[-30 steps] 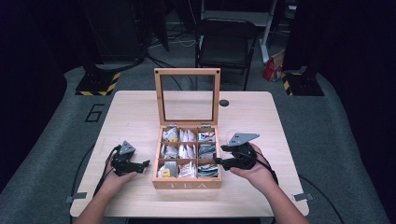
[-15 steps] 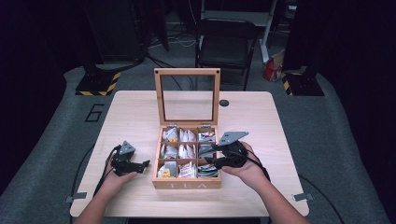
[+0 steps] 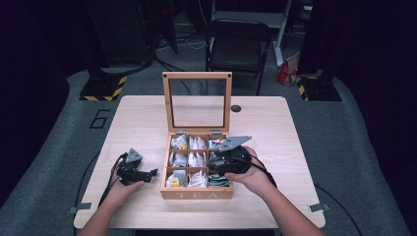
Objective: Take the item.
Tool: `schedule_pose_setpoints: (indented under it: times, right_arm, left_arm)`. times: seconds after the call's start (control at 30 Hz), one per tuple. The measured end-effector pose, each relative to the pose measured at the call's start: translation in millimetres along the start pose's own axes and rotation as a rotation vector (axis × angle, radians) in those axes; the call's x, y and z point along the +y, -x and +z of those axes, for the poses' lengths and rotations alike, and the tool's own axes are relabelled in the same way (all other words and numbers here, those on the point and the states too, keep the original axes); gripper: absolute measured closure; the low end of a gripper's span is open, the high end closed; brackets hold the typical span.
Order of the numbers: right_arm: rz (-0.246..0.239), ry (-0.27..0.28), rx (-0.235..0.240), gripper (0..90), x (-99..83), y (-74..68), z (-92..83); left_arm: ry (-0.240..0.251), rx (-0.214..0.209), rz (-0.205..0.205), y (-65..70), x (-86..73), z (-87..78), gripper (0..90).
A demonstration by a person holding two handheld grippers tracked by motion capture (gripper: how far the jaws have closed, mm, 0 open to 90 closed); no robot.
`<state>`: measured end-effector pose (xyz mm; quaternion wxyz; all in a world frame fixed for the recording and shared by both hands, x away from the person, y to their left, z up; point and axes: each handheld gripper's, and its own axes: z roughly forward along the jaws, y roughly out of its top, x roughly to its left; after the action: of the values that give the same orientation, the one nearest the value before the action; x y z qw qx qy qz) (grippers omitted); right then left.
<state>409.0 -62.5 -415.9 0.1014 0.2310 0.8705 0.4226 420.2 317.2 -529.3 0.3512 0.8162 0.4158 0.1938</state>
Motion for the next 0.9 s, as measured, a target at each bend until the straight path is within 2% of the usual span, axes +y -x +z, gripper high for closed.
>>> schedule_pose_setpoints:
  times: [0.03, 0.1, 0.2, 0.47, 0.63, 0.9]
  right_arm:
    - [0.015, 0.004, 0.015, 42.5, 2.1, -0.8, 2.3]
    - [0.012, 0.004, 0.016, 42.4, 3.2, -1.0, 3.6]
    - [-0.002, -0.01, 0.052, 46.7, 6.8, -3.2, 8.9]
    - [-0.048, -0.023, 0.084, 48.7, 14.0, -10.2, 22.2]
    - [-0.043, -0.019, 0.099, 49.9, 16.8, -12.4, 26.8]
    - [-0.06, -0.012, 0.138, 50.9, 22.5, -15.9, 38.3]
  left_arm:
    - [0.0, 0.0, 0.0, 0.0, 0.0, 0.0, 12.5]
    - [0.0, 0.0, 0.001, 0.0, 0.0, 0.0, 12.5]
    - [0.001, 0.001, 0.0, 0.0, -0.1, 0.1, 12.5]
    - [0.001, 0.001, -0.001, 0.2, -0.1, 0.1, 12.5]
    - [0.001, 0.001, -0.001, 0.2, -0.1, 0.1, 12.6]
    - [0.002, 0.001, -0.002, 0.2, -0.1, 0.1, 12.5]
